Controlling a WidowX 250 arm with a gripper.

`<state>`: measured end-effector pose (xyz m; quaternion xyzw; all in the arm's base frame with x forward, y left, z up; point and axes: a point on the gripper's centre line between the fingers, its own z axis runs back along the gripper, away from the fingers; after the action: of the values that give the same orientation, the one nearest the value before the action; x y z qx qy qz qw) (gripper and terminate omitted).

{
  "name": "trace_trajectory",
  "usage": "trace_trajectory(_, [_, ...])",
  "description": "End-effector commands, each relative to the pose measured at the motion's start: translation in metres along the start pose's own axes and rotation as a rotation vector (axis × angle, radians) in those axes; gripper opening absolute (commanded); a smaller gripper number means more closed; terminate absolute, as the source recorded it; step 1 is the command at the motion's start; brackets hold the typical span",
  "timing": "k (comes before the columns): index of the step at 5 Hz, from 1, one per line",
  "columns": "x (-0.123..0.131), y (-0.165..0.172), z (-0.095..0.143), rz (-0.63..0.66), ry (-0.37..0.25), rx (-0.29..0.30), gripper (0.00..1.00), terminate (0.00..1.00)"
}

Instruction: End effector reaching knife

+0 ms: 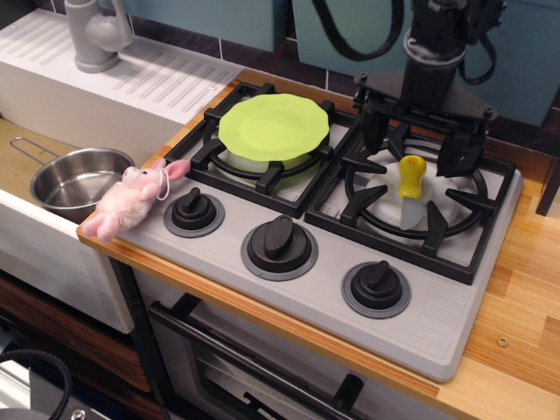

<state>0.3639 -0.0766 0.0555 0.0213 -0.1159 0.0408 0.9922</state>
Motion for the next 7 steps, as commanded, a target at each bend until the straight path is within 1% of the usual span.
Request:
trace_trajectory(1, [-0.003,-0.011,-0.004,0.027,-0.040,-0.027,1.00,0.00])
trace_trajectory(2, [-0.009,-0.015,-0.015,0.039,-0.055,-0.045,1.00,0.00])
trace_trajectory(4, [-0.017,-0.027,-0.025,0.055,-0.076,-0.053,1.00,0.00])
trace_trajectory(5, [-0.019,-0.032,-0.026,0.062,-0.084,-0.044,1.00,0.00])
trace_trajectory(6, [-0.026,-0.037,-0.019,0.072,-0.062,-0.030,1.00,0.00])
trace_trajectory(7, [-0.031,-0.043,-0.017,0.083,-0.062,-0.018,1.00,0.00])
